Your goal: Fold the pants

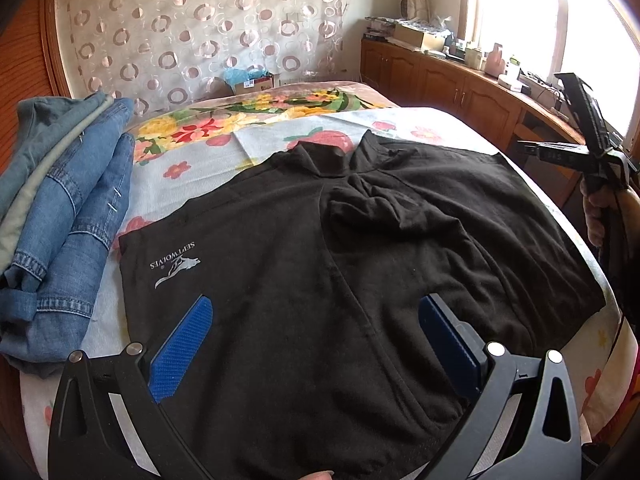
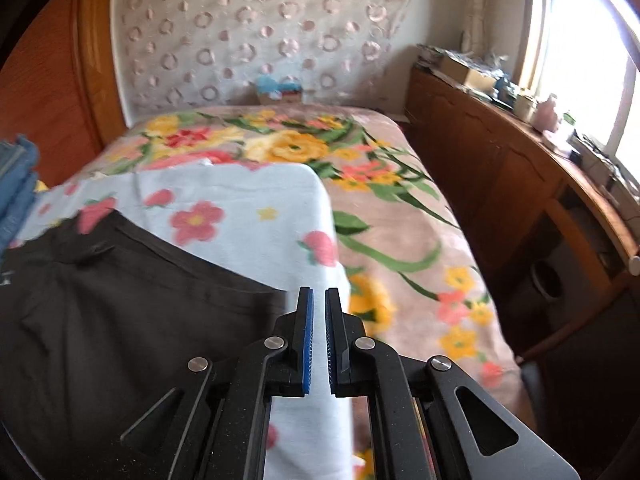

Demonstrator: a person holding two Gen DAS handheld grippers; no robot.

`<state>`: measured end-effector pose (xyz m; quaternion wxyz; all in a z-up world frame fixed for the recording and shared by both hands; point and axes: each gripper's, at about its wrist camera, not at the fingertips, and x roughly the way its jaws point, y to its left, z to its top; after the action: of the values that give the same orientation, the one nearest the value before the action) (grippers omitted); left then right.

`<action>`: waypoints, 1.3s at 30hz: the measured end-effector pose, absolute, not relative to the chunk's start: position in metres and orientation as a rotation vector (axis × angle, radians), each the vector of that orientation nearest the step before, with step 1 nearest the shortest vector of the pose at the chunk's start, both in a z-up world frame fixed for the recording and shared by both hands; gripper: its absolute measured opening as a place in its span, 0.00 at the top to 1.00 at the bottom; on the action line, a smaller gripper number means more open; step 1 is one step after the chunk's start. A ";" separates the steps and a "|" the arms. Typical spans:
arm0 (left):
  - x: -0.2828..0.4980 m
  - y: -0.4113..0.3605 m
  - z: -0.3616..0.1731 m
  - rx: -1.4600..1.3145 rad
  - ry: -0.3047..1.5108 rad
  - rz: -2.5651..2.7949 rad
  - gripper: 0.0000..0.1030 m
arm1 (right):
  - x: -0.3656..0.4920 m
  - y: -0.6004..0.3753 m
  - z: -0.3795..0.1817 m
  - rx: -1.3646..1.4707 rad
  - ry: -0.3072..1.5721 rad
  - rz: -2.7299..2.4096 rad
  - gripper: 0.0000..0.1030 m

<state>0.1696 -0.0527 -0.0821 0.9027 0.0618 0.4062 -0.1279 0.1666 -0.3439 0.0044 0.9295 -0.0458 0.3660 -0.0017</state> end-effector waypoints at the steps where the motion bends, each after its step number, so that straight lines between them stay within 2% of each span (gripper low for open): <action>1: 0.169 -0.052 -0.082 0.129 0.840 -0.262 0.00 | 0.162 -0.346 0.006 -0.079 0.749 -0.010 0.90; 3: 0.167 -0.050 -0.082 0.125 0.838 -0.261 0.00 | 0.151 -0.347 0.015 -0.055 0.738 0.024 0.86; 5: 0.165 -0.047 -0.081 0.118 0.837 -0.260 0.00 | 0.142 -0.343 0.020 -0.054 0.730 0.051 0.72; 7: 0.162 -0.045 -0.080 0.118 0.833 -0.255 0.00 | 0.132 -0.334 0.020 -0.051 0.730 0.067 0.67; 23: 0.121 0.003 -0.083 0.074 0.804 -0.203 0.00 | 0.019 -0.335 -0.009 -0.059 0.730 0.175 0.65; 26: 0.110 0.019 -0.089 0.051 0.813 -0.185 0.05 | -0.001 -0.337 -0.011 -0.075 0.714 0.174 0.61; 31: 0.094 0.041 -0.098 -0.001 0.839 -0.156 0.15 | -0.016 -0.345 -0.013 -0.059 0.705 0.170 0.61; 36: 0.080 0.050 -0.109 -0.021 0.869 -0.162 0.30 | -0.024 -0.337 -0.016 -0.083 0.705 0.170 0.60; 39: 0.071 0.051 -0.110 -0.007 0.855 -0.154 0.37 | -0.024 -0.330 -0.016 -0.091 0.704 0.172 0.60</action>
<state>0.0711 0.0505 -0.1100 0.9070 -0.0035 0.4143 -0.0747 -0.0242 -0.3301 -0.0155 0.9341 -0.0445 0.3441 0.0840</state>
